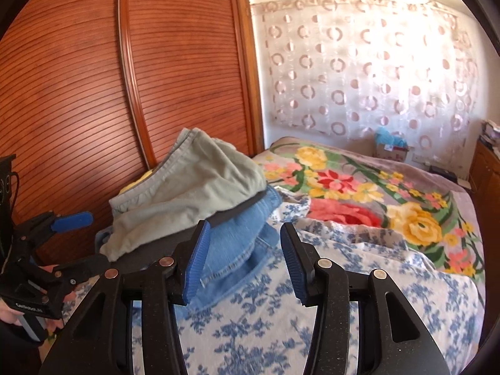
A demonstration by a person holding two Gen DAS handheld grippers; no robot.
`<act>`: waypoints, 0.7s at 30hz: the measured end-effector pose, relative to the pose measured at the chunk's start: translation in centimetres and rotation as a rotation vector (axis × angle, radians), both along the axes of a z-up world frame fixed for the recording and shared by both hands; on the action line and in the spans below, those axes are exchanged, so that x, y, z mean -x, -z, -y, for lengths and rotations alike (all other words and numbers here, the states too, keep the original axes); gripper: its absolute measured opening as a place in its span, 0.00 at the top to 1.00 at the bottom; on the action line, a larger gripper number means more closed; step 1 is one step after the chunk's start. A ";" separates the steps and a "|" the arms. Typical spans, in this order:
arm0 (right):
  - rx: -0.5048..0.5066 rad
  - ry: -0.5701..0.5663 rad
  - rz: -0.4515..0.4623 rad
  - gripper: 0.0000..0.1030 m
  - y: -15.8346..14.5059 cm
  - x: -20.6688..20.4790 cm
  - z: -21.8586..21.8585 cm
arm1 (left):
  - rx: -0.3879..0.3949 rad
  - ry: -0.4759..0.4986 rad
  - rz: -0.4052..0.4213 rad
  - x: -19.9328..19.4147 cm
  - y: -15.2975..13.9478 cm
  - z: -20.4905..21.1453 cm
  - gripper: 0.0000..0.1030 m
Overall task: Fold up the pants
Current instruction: 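Open both tools to release the shorts on the stack and withdraw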
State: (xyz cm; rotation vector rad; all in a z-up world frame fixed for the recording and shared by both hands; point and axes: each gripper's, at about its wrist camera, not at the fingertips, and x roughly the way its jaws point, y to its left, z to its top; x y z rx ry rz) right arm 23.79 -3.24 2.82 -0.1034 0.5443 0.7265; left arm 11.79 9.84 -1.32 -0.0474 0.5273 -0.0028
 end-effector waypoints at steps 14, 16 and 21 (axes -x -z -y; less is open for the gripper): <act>-0.035 0.129 0.079 0.47 -2.2 6.4 6.5 | -0.028 0.091 0.061 4.0 -2.7 5.2 0.15; -0.032 0.151 0.085 0.47 -2.0 7.1 7.2 | -0.017 0.102 0.064 4.5 -2.8 6.0 0.15; -0.018 0.223 0.093 0.38 -1.4 9.4 9.6 | -0.012 0.117 0.069 5.7 -2.4 7.5 0.15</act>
